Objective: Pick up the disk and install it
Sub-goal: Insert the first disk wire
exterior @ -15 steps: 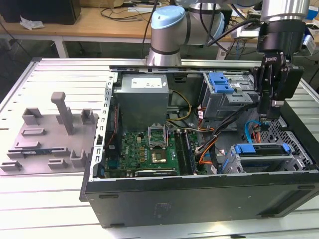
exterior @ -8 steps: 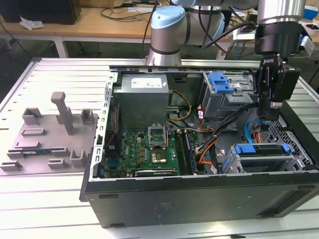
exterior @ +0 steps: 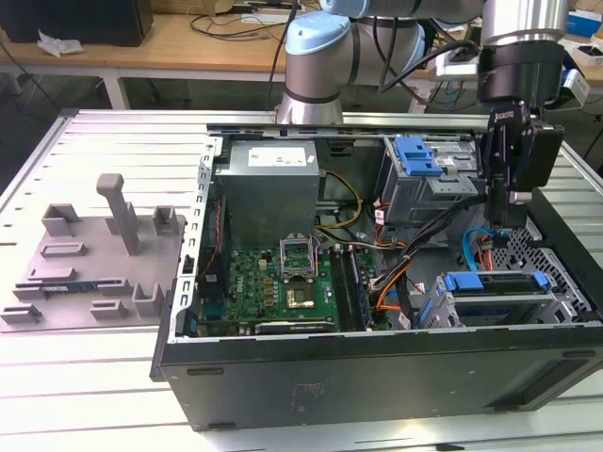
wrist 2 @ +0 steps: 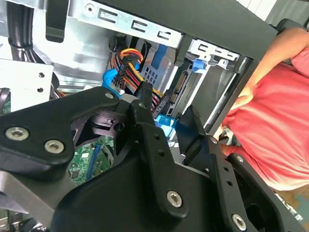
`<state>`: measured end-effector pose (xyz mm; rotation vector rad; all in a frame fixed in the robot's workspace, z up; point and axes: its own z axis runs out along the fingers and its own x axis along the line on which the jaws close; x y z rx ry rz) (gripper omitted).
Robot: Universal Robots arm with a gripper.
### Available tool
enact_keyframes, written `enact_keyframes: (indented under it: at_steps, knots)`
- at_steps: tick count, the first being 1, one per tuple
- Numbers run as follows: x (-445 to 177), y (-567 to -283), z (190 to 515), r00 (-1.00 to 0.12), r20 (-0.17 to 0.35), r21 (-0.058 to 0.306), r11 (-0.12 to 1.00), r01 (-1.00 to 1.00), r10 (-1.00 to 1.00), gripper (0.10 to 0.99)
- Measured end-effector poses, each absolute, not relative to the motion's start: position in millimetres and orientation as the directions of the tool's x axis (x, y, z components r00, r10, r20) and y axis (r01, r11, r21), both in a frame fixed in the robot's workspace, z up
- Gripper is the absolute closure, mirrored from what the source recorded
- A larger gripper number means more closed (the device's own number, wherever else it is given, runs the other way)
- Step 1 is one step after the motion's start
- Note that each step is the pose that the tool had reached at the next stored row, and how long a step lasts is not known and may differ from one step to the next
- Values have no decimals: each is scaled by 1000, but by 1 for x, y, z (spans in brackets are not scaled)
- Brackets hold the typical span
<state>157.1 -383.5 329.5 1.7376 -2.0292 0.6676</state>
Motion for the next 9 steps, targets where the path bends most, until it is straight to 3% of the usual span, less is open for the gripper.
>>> enact_keyframes:
  at_steps: [4,5,6,7,9]
  knots:
    - [156,-382,329,-159,577,-106,120,-987,-801,631]
    - [156,-381,328,-159,577,-106,120,-987,-801,698]
    - [156,-381,328,-159,577,-106,120,-987,-801,698]
    - [156,-381,328,-159,578,-106,120,-987,-800,773]
    - [156,-380,327,-160,581,-106,120,-987,-798,773]
